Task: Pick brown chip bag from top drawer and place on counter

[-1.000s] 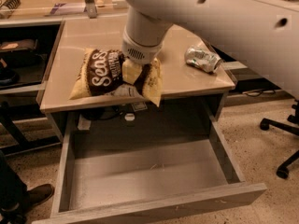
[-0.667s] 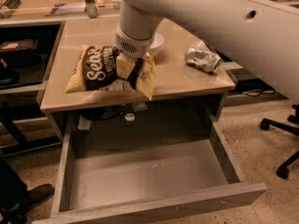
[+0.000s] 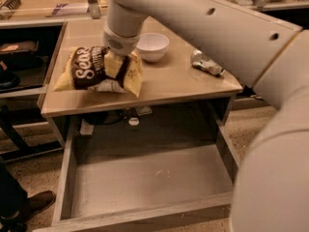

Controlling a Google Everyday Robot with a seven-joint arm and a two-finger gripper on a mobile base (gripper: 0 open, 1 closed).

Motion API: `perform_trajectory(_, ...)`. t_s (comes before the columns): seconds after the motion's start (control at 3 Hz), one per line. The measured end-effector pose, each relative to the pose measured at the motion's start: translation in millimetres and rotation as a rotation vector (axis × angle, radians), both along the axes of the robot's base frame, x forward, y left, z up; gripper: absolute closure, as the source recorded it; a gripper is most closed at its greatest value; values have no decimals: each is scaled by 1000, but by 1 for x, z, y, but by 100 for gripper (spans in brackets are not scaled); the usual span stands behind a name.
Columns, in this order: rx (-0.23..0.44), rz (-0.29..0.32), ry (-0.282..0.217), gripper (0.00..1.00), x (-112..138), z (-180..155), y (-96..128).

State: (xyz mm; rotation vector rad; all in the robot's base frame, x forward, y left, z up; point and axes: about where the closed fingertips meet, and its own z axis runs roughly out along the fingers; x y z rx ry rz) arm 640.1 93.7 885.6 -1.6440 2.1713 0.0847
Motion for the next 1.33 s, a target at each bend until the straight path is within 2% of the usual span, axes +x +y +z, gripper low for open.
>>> perform_trajectory(1.0, 14, 91, 66, 100, 51, -22, 79)
perform_trajectory(1.33, 17, 91, 64, 81, 52, -21, 80)
